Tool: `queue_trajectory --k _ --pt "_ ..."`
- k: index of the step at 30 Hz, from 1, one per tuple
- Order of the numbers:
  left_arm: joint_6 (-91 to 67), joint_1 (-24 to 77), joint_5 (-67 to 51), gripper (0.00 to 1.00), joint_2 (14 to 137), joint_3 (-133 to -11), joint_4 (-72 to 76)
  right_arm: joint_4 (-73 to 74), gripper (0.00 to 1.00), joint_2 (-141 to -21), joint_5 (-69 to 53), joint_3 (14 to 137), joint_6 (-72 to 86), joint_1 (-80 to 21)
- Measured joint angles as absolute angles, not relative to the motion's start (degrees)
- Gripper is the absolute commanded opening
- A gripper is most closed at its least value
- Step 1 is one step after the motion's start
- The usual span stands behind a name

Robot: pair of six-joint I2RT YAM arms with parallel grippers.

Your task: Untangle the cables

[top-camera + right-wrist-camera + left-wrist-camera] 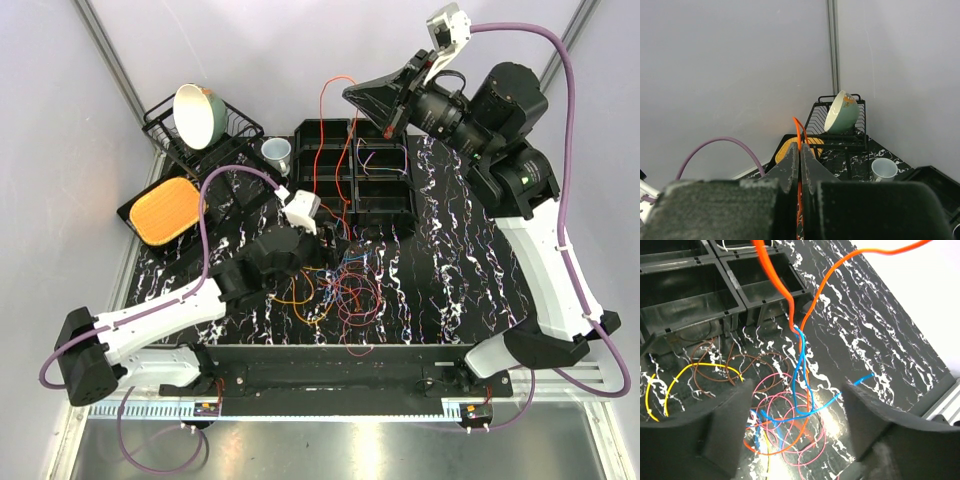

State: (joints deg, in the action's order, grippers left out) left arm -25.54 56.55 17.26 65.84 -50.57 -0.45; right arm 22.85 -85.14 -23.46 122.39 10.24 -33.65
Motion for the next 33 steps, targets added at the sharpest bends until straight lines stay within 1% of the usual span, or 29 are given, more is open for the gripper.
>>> queue_trajectory --k 8,9,10,11,12,13,14,17,21,26,30,33 --pt "-25.5 56.6 17.8 0.51 69.5 -51.8 0.6 22.6 0.00 -84.1 -23.5 120.8 9.8 -33.6" --pt "-25.5 56.6 17.8 0.48 70.4 -52.2 0.6 22.5 0.00 -83.9 -23.5 120.7 9.8 -33.6" --pt "-25.4 56.6 17.8 0.41 71.3 -52.5 0.6 22.5 0.00 -83.8 -23.5 120.6 9.7 -33.6" --pt "-25.4 56.6 17.8 0.20 71.9 -52.7 0.7 22.5 0.00 -83.7 -23.5 120.5 9.7 -33.6" --pt "-25.3 56.6 17.9 0.11 72.6 -52.8 0.8 22.5 0.00 -83.6 -23.5 120.4 9.6 -33.6" --pt "-25.5 56.6 18.0 0.04 73.1 -52.8 1.0 22.5 0.00 -83.5 -23.5 120.2 9.6 -33.6" --pt "-25.3 56.6 18.0 0.01 73.4 -52.9 0.9 22.5 0.00 -83.4 -23.5 120.2 9.6 -33.6" --pt "-25.5 56.6 18.2 0.06 73.6 -52.9 0.6 22.4 0.00 -83.0 -23.4 119.5 9.2 -33.6" --pt "-25.6 56.6 18.4 0.00 73.4 -52.9 0.1 22.3 0.00 -82.1 -22.6 118.4 8.3 -33.6" --pt "-26.0 56.7 18.5 0.01 70.6 -52.3 -0.8 22.3 0.00 -80.8 -20.4 116.8 7.2 -33.6" --pt "-26.1 56.7 18.6 0.04 66.7 -50.6 -1.1 22.4 0.00 -80.2 -17.6 116.0 6.0 -33.6" --pt "-26.4 56.8 18.9 0.10 64.1 -48.8 -1.1 22.6 0.00 -80.1 -14.0 116.2 5.1 -33.6"
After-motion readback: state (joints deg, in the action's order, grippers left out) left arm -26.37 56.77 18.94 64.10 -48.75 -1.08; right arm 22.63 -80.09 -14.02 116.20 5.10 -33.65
